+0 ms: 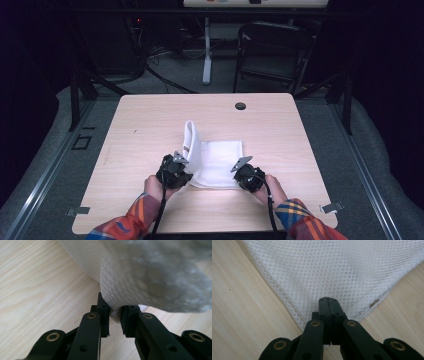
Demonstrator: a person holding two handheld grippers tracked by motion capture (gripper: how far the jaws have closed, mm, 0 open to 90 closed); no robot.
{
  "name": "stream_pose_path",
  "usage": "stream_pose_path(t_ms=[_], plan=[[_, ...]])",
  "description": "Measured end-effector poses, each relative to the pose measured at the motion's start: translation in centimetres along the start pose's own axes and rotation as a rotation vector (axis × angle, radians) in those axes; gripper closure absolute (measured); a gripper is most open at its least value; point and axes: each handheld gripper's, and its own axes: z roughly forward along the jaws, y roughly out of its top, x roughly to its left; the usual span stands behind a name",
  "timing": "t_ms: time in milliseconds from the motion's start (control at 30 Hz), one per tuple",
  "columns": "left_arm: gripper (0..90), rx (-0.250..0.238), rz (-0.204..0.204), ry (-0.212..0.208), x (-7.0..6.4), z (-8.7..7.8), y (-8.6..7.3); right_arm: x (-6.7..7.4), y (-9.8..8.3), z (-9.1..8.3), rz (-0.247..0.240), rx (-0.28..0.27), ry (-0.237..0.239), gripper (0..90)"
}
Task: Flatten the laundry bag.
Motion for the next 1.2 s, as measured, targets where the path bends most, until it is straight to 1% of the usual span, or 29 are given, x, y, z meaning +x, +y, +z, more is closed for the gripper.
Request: stream_pose_path(t_ms=[33, 200, 233, 333, 433, 467, 500, 600, 633, 667, 733, 767, 800, 833, 867, 900, 933, 967, 1000, 1033, 1067, 1100, 1133, 1167, 1200], plan=[[79.4, -0.005, -0.008, -0.003, -0.1, 0.0, 0.0, -0.1, 0.0, 0.0, -0.002, -0.001, 0.001, 90.0], [79.2, -0.001, -0.014, -0.013, 0.0, 0.0, -0.2, -0.2, -0.1, 0.0, -0.004, 0.0, 0.003, 90.0], [78.9, -0.002, -0.021, -0.019, 0.0, 0.0, -0.2, -0.3, -0.1, -0.1, -0.008, 0.006, -0.002, 90.0], [77.1, 0.003, -0.023, -0.028, 0.1, -0.3, -0.4, -0.3, -0.2, -0.1, -0.012, 0.009, -0.002, 90.0], [75.0, 0.003, -0.025, -0.032, 0.2, -0.6, -0.5, -0.5, -0.2, -0.2, -0.018, 0.013, 0.006, 90.0], [74.2, 0.004, -0.023, -0.04, 0.3, -1.0, -0.8, -0.6, -0.2, -0.1, -0.014, 0.006, 0.013, 90.0], [73.1, 0.003, -0.029, -0.041, 0.3, -1.2, -0.9, -0.6, -0.2, -0.2, -0.015, 0.01, 0.011, 90.0], [69.0, 0.01, -0.027, -0.045, 0.6, -1.9, -1.3, -0.7, -0.3, -0.1, -0.007, 0.006, 0.014, 90.0], [66.8, 0.012, -0.031, -0.041, 0.6, -2.0, -1.4, -0.7, -0.3, -0.1, -0.007, 0.006, 0.013, 90.0], [64.3, 0.014, -0.036, -0.041, 0.7, -2.2, -1.5, -0.8, -0.2, -0.2, -0.013, 0.017, 0.01, 90.0], [58.8, 0.021, -0.049, -0.033, 1.0, -2.7, -1.8, -0.8, -0.3, -0.1, -0.001, 0.012, 0.013, 90.0], [53.7, 0.025, -0.062, -0.025, 1.1, -2.9, -2.0, -1.0, -0.3, -0.2, -0.006, 0.024, 0.008, 90.0], [48.6, 0.025, -0.062, -0.025, 1.1, -2.9, -2.0, -1.0, -0.3, -0.2, -0.001, 0.021, 0.011, 90.0], [45.0, 0.033, -0.072, -0.008, 1.4, -3.2, -2.2, -1.0, -0.4, -0.2, 0.01, 0.016, 0.011, 90.0], [41.3, 0.037, -0.077, -0.001, 1.5, -3.4, -2.3, -1.1, -0.4, -0.3, 0.0, 0.031, 0.009, 90.0], [38.2, 0.04, -0.081, 0.012, 1.6, -3.6, -2.5, -1.2, -0.4, -0.3, 0.006, 0.03, 0.008, 90.0], [35.5, 0.036, -0.088, 0.014, 1.8, -3.7, -2.5, -1.2, -0.4, -0.2, 0.016, 0.025, 0.009, 90.0], [33.0, 0.036, -0.088, 0.014, 1.8, -3.7, -2.5, -1.2, -0.4, -0.2, 0.016, 0.025, 0.009, 90.0], [30.0, 0.035, -0.097, 0.023, 1.9, -3.9, -2.6, -1.3, -0.5, -0.3, 0.012, 0.04, 0.004, 90.0], [27.9, 0.02, -0.109, 0.047, 2.1, -4.4, -2.9, -1.4, -0.5, -0.3, 0.019, 0.039, 0.006, 90.0], [25.8, 0.011, -0.117, 0.053, 2.3, -4.6, -3.0, -1.5, -0.5, -0.4, 0.016, 0.049, 0.003, 90.0], [23.9, 0.005, -0.122, 0.059, 2.4, -4.8, -3.0, -1.6, -0.6, -0.4, 0.025, 0.041, 0.004, 90.0], [21.9, 0.0, -0.123, 0.069, 2.5, -5.0, -3.1, -1.7, -0.7, -0.5, 0.027, 0.049, 0.002, 90.0], [20.3, 0.0, -0.123, 0.069, 2.5, -5.0, -3.1, -1.8, -0.7, -0.5, 0.028, 0.052, 0.001, 89.3], [19.1, -0.015, -0.127, 0.079, 2.5, -5.1, -3.1, -1.8, -0.7, -0.5, 0.03, 0.048, 0.005, 87.4]])
